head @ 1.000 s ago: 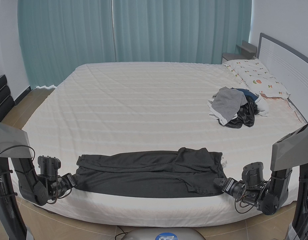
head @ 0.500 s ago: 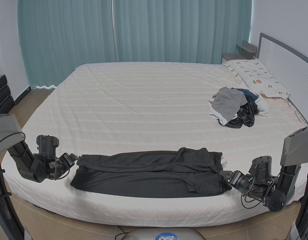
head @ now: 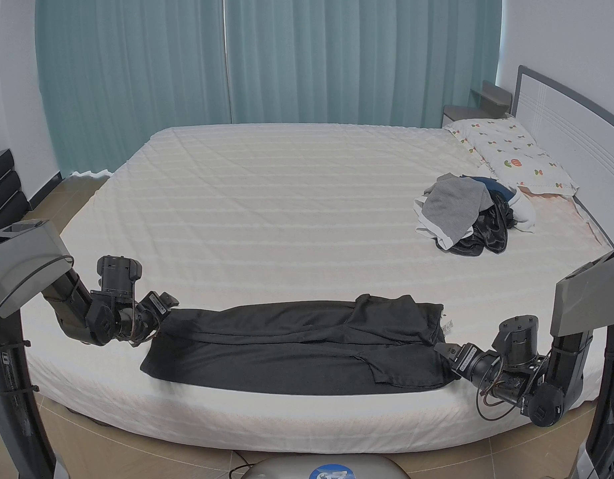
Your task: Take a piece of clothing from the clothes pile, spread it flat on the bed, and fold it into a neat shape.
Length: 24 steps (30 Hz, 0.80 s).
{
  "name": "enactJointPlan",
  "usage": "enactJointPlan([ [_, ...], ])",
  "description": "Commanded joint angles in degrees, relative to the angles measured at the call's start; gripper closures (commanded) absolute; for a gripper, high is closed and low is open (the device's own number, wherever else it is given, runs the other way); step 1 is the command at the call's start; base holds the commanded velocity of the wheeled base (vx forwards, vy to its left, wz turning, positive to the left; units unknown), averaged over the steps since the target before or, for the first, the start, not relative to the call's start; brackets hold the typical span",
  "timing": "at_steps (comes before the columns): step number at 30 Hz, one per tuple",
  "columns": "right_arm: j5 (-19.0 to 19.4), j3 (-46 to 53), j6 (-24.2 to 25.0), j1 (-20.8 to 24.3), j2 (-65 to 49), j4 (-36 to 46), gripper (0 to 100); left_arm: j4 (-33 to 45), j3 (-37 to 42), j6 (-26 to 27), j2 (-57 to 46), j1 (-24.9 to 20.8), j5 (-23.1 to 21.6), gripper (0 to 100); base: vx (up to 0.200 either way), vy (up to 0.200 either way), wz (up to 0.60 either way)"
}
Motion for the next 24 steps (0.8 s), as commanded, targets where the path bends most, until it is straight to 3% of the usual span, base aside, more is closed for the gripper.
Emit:
enactJointPlan([
  [1, -0.03, 0.22, -0.02, 0.21, 1.28, -0.21, 0, -0.01, -1.55, -0.16, 2.72, -0.41, 0.1, 0, 0.0, 0.0, 0.0],
  [8, -0.03, 0.22, -0.02, 0.21, 1.1, -0.21, 0, -0.01, -3.22, -0.24, 4.74, -0.24, 0.8, 0, 0.0, 0.0, 0.0],
  [9, -0.12, 0.22, -0.02, 0.21, 1.1, -0.21, 0, -0.01, -3.22, -0.24, 4.91, -0.24, 0.89, 100, 0.0, 0.0, 0.0],
  [13, -0.12, 0.22, -0.02, 0.3, 0.93, -0.21, 0, -0.09, -3.48, -0.24, 5.26, -0.15, 1.59, 100, 0.0, 0.0, 0.0],
  [16, -0.12, 0.22, -0.02, 0.21, 0.66, -0.21, 0, -0.18, -3.66, -0.07, 5.26, 0.12, 4.49, 100, 0.0, 0.0, 0.0],
  [24, -0.56, -0.57, -0.11, -0.14, -2.24, -0.3, 0, -0.18, -2.34, -0.6, 1.84, -0.06, 4.93, 100, 0.0, 0.0, 0.0],
])
